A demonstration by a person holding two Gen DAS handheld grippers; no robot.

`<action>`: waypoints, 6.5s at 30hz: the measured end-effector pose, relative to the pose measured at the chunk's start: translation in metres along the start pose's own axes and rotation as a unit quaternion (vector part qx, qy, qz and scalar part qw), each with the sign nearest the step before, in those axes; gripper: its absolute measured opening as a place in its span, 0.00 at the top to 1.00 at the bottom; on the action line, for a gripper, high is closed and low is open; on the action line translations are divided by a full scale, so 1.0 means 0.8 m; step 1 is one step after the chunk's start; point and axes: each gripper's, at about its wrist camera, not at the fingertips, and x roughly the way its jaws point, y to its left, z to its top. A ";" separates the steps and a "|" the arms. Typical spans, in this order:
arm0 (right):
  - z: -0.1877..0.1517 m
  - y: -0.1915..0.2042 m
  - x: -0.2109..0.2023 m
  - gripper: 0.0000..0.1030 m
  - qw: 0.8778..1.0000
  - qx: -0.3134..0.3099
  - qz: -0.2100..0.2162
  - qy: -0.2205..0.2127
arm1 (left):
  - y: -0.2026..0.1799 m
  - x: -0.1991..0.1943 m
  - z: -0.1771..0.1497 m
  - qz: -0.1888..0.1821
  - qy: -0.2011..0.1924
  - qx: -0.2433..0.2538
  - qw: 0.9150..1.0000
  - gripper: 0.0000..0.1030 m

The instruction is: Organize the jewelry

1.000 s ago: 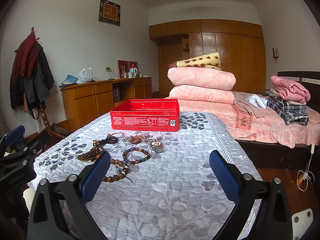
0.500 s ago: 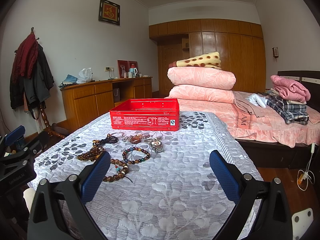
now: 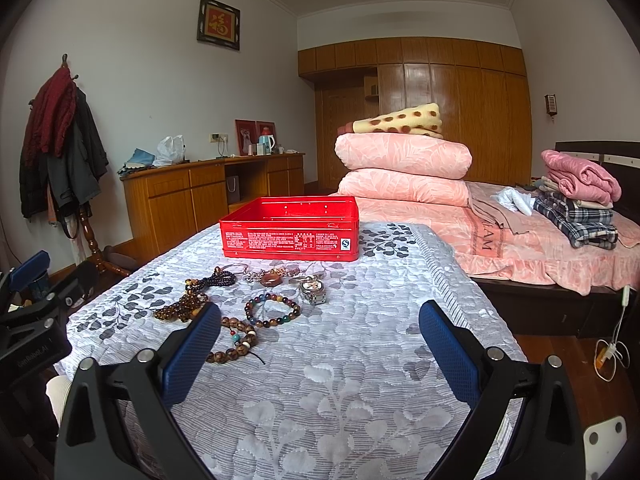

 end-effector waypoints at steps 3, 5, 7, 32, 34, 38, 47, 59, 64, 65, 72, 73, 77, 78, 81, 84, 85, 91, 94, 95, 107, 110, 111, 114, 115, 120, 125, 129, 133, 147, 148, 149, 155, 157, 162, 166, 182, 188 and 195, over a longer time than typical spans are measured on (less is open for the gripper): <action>0.000 0.000 0.000 0.06 1.000 0.000 0.000 0.000 | 0.000 0.000 0.000 0.000 0.001 0.000 1.000 0.05; 0.000 0.001 0.000 0.06 1.000 0.000 0.000 0.000 | 0.000 0.000 0.000 0.000 0.000 0.000 1.000 0.05; 0.000 0.001 0.001 0.06 1.000 0.000 0.000 0.000 | 0.000 0.001 0.000 0.000 0.000 -0.001 1.000 0.05; -0.022 0.035 0.061 0.06 0.994 0.002 0.048 0.095 | 0.041 0.054 -0.022 0.022 0.095 -0.010 0.995 0.05; -0.022 0.039 0.073 0.08 0.992 0.008 0.051 0.114 | 0.040 0.059 -0.024 0.017 0.104 -0.010 0.994 0.05; -0.023 0.042 0.105 0.28 0.985 0.027 0.060 0.161 | 0.040 0.068 -0.026 0.012 0.114 -0.012 0.993 0.05; -0.030 0.054 0.146 0.58 0.970 0.045 0.090 0.221 | 0.039 0.084 -0.028 -0.001 0.126 -0.019 0.992 0.05; -0.026 0.073 0.165 0.86 0.970 0.010 0.077 0.231 | 0.039 0.106 -0.022 -0.009 0.141 -0.032 0.989 0.05; -0.020 0.058 0.160 0.86 0.971 0.017 0.073 0.229 | 0.033 0.124 -0.015 -0.020 0.157 -0.038 0.987 0.05; -0.020 0.053 0.159 0.86 0.971 0.021 0.071 0.229 | 0.028 0.129 -0.013 -0.022 0.160 -0.035 0.986 0.05; -0.010 0.010 0.148 0.86 0.973 0.044 0.049 0.222 | 0.001 0.165 -0.017 -0.037 0.196 -0.030 0.979 0.10; -0.010 0.006 0.148 0.86 0.973 0.047 0.048 0.222 | -0.002 0.171 -0.017 -0.038 0.203 -0.030 0.978 0.14; -0.014 -0.008 0.157 0.86 0.970 0.064 0.053 0.228 | -0.008 0.193 -0.021 -0.055 0.242 -0.039 0.968 0.34; -0.014 -0.009 0.160 0.87 0.970 0.065 0.056 0.229 | -0.008 0.195 -0.022 -0.058 0.247 -0.041 0.966 0.34; -0.015 -0.009 0.164 0.88 0.969 0.065 0.061 0.231 | -0.011 0.206 -0.027 -0.069 0.273 -0.048 0.958 0.35; -0.016 -0.009 0.168 0.88 0.968 0.065 0.064 0.233 | -0.014 0.214 -0.032 -0.080 0.292 -0.053 0.952 0.43; -0.016 -0.009 0.168 0.88 0.968 0.067 0.064 0.234 | -0.013 0.215 -0.033 -0.081 0.293 -0.058 0.951 0.44; -0.020 -0.010 0.169 0.83 0.967 0.062 0.064 0.240 | -0.021 0.215 -0.034 -0.084 0.292 -0.051 0.951 0.71; -0.022 -0.008 0.172 0.83 0.967 0.058 0.064 0.239 | -0.025 0.214 -0.035 -0.090 0.295 -0.051 0.950 0.71; -0.022 -0.007 0.172 0.83 0.967 0.056 0.063 0.239 | -0.025 0.215 -0.035 -0.089 0.296 -0.053 0.949 0.70; -0.006 -0.003 0.160 0.87 0.967 0.054 0.080 0.235 | -0.015 0.207 -0.027 -0.116 0.291 -0.090 0.945 0.79; 0.012 -0.002 0.154 0.87 0.970 0.050 0.088 0.221 | -0.012 0.199 -0.014 -0.123 0.275 -0.096 0.949 0.79; 0.019 -0.002 0.153 0.87 0.971 0.048 0.091 0.217 | -0.012 0.196 -0.009 -0.125 0.271 -0.097 0.950 0.79; 0.035 -0.004 0.150 0.87 0.972 0.049 0.098 0.207 | -0.012 0.190 0.006 -0.133 0.257 -0.096 0.952 0.79; 0.042 -0.004 0.149 0.87 0.973 0.048 0.100 0.203 | -0.012 0.188 0.012 -0.136 0.252 -0.095 0.953 0.79; 0.076 -0.006 0.156 0.87 0.976 0.036 0.107 0.186 | -0.014 0.191 0.044 -0.155 0.230 -0.094 0.956 0.79; 0.119 -0.011 0.175 0.87 0.980 0.018 0.110 0.163 | -0.022 0.210 0.079 -0.175 0.207 -0.090 0.958 0.79; 0.159 -0.013 0.211 0.87 0.984 0.004 0.107 0.144 | -0.036 0.245 0.116 -0.182 0.181 -0.081 0.963 0.79; 0.190 -0.016 0.255 0.87 0.985 0.006 0.110 0.131 | -0.050 0.298 0.149 -0.188 0.169 -0.083 0.964 0.79; 0.186 -0.023 0.409 0.85 0.978 0.029 0.116 0.172 | -0.051 0.446 0.130 -0.159 0.217 -0.094 0.959 0.64; 0.182 -0.023 0.411 0.83 0.978 0.024 0.108 0.175 | -0.049 0.445 0.130 -0.159 0.217 -0.095 0.959 0.53; 0.178 -0.024 0.410 0.78 0.979 0.018 0.100 0.176 | -0.045 0.442 0.131 -0.158 0.212 -0.094 0.960 0.49; 0.173 -0.028 0.360 0.63 0.986 0.003 0.076 0.146 | -0.017 0.402 0.144 -0.140 0.179 -0.090 0.970 0.39; 0.168 -0.028 0.338 0.60 0.989 -0.004 0.067 0.131 | -0.004 0.376 0.143 -0.115 0.159 -0.080 0.977 0.27; 0.138 -0.034 0.282 0.55 0.992 0.007 0.058 0.114 | 0.014 0.316 0.124 -0.070 0.135 -0.055 0.987 0.20; 0.115 -0.038 0.261 0.55 0.989 0.027 0.065 0.127 | 0.020 0.289 0.102 -0.072 0.155 -0.057 0.984 0.19; 0.037 -0.035 0.236 0.54 0.971 0.077 0.070 0.217 | 0.004 0.279 0.017 -0.077 0.270 -0.022 0.959 0.19; 0.030 -0.031 0.231 0.54 0.969 0.080 0.075 0.220 | -0.005 0.287 0.009 -0.082 0.290 -0.011 0.954 0.22; 0.027 -0.027 0.228 0.54 0.968 0.077 0.079 0.224 | -0.009 0.304 -0.004 -0.092 0.329 -0.021 0.940 0.31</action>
